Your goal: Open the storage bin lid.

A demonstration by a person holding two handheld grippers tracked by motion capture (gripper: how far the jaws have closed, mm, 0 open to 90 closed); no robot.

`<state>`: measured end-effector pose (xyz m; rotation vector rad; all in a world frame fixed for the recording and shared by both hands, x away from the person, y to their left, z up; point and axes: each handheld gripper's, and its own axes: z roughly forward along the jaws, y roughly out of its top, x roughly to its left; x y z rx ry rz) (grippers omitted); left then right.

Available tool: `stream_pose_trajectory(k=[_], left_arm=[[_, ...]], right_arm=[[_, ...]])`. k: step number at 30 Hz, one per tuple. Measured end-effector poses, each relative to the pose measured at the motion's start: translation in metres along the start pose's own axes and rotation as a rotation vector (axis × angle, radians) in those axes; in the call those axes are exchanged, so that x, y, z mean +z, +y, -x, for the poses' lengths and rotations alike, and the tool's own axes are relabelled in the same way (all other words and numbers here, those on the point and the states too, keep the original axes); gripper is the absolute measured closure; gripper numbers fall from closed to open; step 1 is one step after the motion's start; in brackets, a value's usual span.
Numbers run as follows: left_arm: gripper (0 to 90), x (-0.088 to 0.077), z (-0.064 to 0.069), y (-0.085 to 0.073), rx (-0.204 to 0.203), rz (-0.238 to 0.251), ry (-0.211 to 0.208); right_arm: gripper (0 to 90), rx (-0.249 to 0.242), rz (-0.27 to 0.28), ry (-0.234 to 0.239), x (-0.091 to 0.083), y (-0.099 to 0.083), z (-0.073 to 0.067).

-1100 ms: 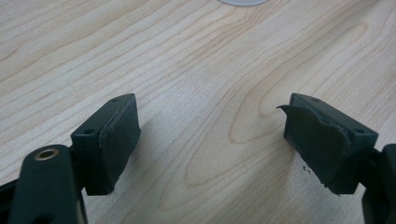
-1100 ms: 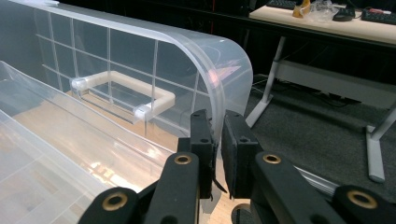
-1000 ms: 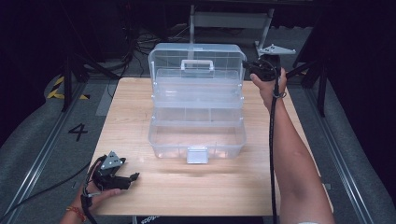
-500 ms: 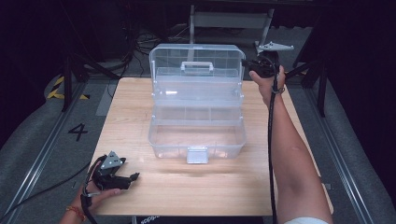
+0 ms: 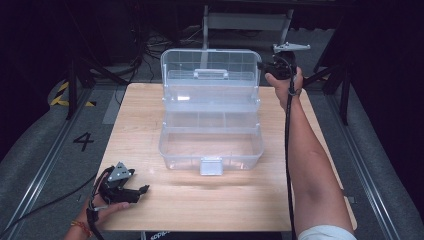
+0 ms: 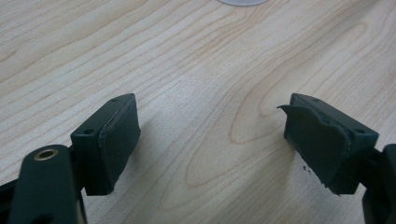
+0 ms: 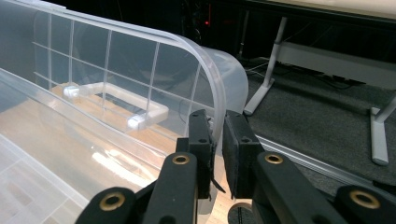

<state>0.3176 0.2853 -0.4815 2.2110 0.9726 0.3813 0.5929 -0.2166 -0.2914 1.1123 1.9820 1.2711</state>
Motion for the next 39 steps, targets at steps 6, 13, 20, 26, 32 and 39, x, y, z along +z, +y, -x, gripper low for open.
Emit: stream_pose_trajectory(k=[6, 13, 20, 26, 32, 39], left_arm=[[18.8, 0.0, 0.0, 0.0, -0.001, 0.0, -0.003], [18.6, 0.0, -0.001, 0.001, 0.009, -0.002, -0.007], [18.6, 0.0, -0.001, 0.001, 0.01, -0.002, -0.007], [18.6, 0.0, -0.002, 0.001, 0.016, -0.002, -0.003], [18.5, 0.0, -0.001, 0.001, 0.01, -0.001, -0.007], [18.1, 0.001, -0.001, 0.002, 0.002, -0.009, -0.017]], right_arm=[[82.0, 0.013, -0.008, -0.001, 0.006, 0.0, 0.003], [81.9, 0.035, -0.02, -0.01, 0.015, 0.0, 0.006], [81.8, 0.043, -0.038, -0.022, 0.02, 0.0, 0.008], [81.5, 0.038, -0.052, -0.027, 0.023, 0.002, 0.009], [80.7, 0.028, -0.064, -0.046, 0.026, 0.001, 0.009], [80.5, 0.034, -0.079, -0.052, 0.034, 0.001, 0.012]])
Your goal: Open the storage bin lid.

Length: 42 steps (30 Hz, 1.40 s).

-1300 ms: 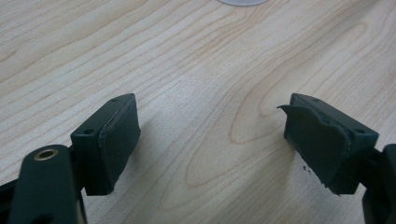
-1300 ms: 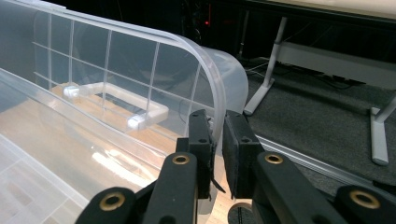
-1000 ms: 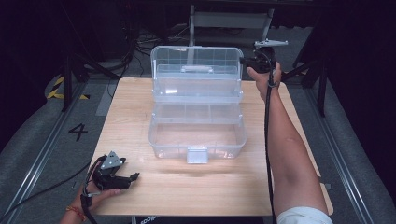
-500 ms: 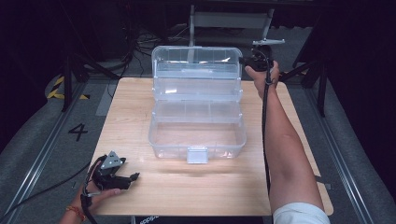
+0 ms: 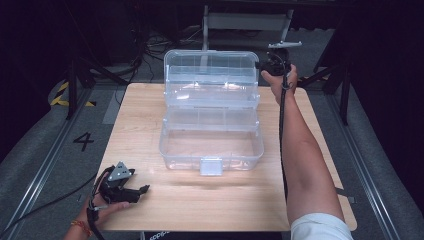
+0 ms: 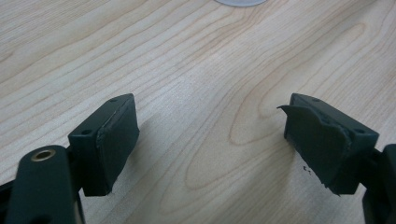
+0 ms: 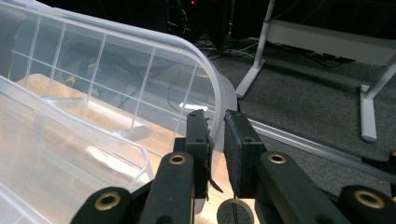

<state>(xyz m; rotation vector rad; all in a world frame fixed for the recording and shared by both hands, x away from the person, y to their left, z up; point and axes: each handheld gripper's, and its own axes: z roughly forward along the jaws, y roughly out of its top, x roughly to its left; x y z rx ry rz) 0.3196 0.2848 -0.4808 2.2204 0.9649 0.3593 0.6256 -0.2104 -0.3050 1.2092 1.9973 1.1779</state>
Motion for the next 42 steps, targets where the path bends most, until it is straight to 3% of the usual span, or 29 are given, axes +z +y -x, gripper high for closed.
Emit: stream_pose_trajectory(k=[11, 13, 15, 18, 42], left_arm=[[18.0, 0.0, 0.0, 0.0, 0.005, 0.004, 0.003], [18.0, 0.0, 0.0, 0.0, 0.005, 0.004, 0.003], [18.0, 0.0, 0.0, 0.0, 0.005, 0.004, 0.004], [18.0, 0.0, 0.0, 0.0, 0.005, 0.004, 0.003], [18.1, 0.0, 0.0, 0.0, 0.012, 0.004, 0.012]], right_arm=[[83.3, 0.007, -0.003, -0.021, 0.009, -0.003, 0.001], [89.1, 0.012, 0.004, -0.017, 0.008, -0.003, 0.002], [89.4, 0.023, 0.03, 0.006, 0.006, -0.004, 0.003], [89.6, -0.007, 0.013, -0.008, 0.005, -0.003, 0.001], [86.2, -0.053, 0.0, -0.013, -0.001, -0.009, -0.009]])
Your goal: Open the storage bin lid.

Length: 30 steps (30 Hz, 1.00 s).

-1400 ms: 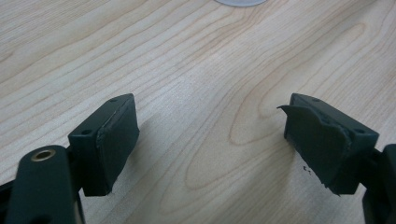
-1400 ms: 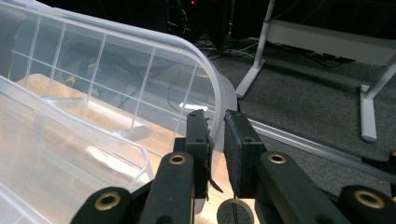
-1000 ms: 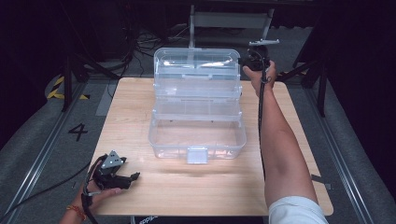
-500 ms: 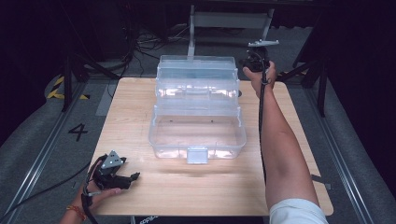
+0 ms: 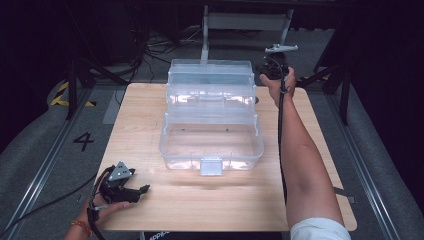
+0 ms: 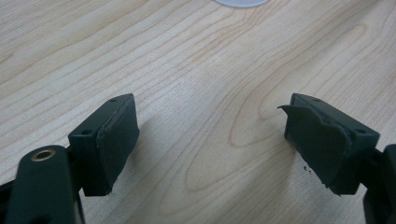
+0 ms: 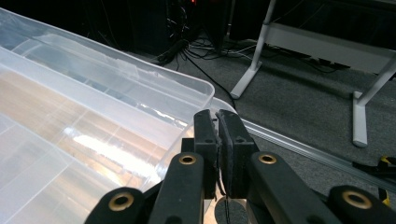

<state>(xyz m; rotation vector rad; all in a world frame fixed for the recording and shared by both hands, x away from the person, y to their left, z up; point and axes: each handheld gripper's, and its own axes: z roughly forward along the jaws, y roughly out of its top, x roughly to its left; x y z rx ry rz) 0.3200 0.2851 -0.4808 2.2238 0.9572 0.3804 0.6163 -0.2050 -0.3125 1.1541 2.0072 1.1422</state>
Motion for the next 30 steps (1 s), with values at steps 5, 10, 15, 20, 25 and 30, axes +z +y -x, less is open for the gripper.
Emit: stream_pose_trajectory(k=[5, 10, 15, 20, 25, 30], left_arm=[[18.1, 0.0, 0.001, 0.0, -0.014, -0.004, -0.009], [18.1, 0.0, 0.0, 0.0, 0.004, -0.002, 0.0], [18.1, 0.0, 0.0, 0.0, 0.001, 0.004, 0.005], [18.3, 0.0, 0.0, 0.0, 0.004, 0.004, 0.009], [18.2, 0.0, 0.001, 0.0, 0.002, 0.004, 0.013], [18.2, 0.0, 0.001, 0.0, -0.004, 0.004, 0.018]], right_arm=[[84.9, -0.005, 0.001, -0.001, -0.005, -0.003, 0.0], [83.0, -0.016, 0.006, 0.008, -0.012, -0.009, 0.0], [80.4, -0.03, 0.006, 0.012, -0.019, -0.016, -0.002], [76.1, -0.053, 0.003, 0.017, -0.026, -0.025, -0.005], [62.8, -0.075, -0.002, 0.039, -0.034, -0.036, -0.012], [55.6, -0.102, -0.002, 0.02, -0.045, -0.04, -0.017]])
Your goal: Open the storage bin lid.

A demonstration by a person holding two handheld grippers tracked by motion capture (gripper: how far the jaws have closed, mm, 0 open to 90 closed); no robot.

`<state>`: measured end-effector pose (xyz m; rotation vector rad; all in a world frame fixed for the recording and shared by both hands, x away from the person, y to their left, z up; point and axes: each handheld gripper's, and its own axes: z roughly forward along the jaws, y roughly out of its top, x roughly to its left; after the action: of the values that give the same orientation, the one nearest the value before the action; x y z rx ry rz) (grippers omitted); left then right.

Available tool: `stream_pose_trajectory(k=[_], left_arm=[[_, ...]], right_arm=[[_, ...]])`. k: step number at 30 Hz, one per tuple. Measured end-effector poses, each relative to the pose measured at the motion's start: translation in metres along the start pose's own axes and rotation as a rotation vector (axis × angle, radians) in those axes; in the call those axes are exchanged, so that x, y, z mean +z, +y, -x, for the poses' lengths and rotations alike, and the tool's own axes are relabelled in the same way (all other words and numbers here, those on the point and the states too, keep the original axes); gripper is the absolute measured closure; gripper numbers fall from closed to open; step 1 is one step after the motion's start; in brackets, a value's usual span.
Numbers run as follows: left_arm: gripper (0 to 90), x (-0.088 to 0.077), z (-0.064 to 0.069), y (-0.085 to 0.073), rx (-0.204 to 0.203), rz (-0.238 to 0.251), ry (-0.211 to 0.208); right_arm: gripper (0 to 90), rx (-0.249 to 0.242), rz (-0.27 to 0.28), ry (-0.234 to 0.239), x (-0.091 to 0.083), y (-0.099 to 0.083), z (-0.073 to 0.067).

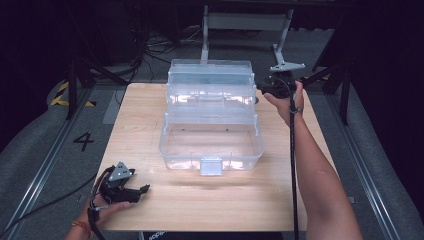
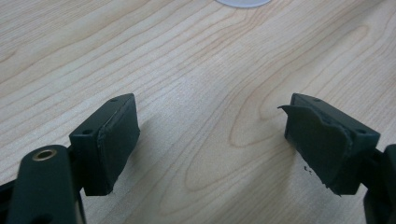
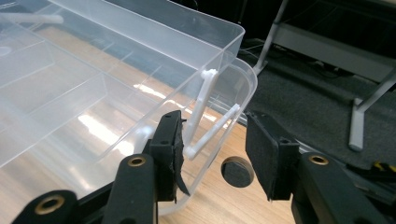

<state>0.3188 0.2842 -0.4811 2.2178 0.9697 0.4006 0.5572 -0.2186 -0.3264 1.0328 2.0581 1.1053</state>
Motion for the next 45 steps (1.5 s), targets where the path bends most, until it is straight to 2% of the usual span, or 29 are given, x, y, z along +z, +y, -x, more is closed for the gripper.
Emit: stream_pose_trajectory(k=[1, 3, 6, 9, 14, 18, 20, 23, 26, 30, 32, 36, 45], left_arm=[[18.3, 0.0, 0.002, -0.001, -0.022, -0.002, -0.007], [18.3, 0.0, 0.001, -0.001, -0.01, -0.002, 0.003], [18.3, -0.001, 0.002, -0.001, -0.025, -0.003, 0.001], [18.3, -0.001, 0.003, -0.001, -0.032, -0.002, 0.0], [18.1, 0.0, 0.001, -0.001, -0.019, -0.001, 0.0], [18.0, 0.0, 0.001, -0.001, -0.015, -0.003, -0.003], [18.0, 0.0, 0.001, -0.001, -0.015, -0.003, -0.002], [18.0, 0.0, 0.001, -0.001, -0.018, -0.002, 0.0], [17.9, 0.0, 0.002, -0.001, -0.022, -0.002, 0.003], [17.9, 0.0, 0.002, -0.001, -0.023, -0.002, 0.003], [17.9, -0.001, 0.002, -0.001, -0.025, -0.003, 0.005], [17.9, -0.001, 0.003, -0.001, -0.034, -0.003, 0.002], [17.9, -0.001, 0.003, -0.001, -0.034, -0.003, 0.003]], right_arm=[[54.2, -0.005, 0.0, -0.009, -0.003, 0.0, -0.001], [50.1, -0.001, 0.0, -0.016, -0.008, -0.001, -0.001], [46.5, -0.01, -0.001, -0.036, -0.017, -0.002, -0.004], [41.6, -0.005, -0.031, -0.023, -0.025, -0.002, -0.005], [41.3, -0.035, -0.022, -0.031, -0.037, -0.006, -0.008], [39.2, -0.05, -0.044, -0.019, -0.044, -0.01, -0.01], [39.4, -0.063, -0.029, -0.039, -0.049, -0.011, -0.01], [39.4, -0.065, -0.024, -0.033, -0.055, -0.013, -0.011], [39.2, -0.08, -0.028, -0.058, -0.063, -0.015, -0.013], [38.8, -0.075, -0.031, -0.055, -0.07, -0.019, -0.014], [38.7, -0.094, -0.03, -0.057, -0.074, -0.022, -0.015], [38.5, -0.091, -0.04, -0.042, -0.078, -0.032, -0.016], [38.2, -0.12, -0.055, -0.048, -0.087, -0.056, -0.019]])
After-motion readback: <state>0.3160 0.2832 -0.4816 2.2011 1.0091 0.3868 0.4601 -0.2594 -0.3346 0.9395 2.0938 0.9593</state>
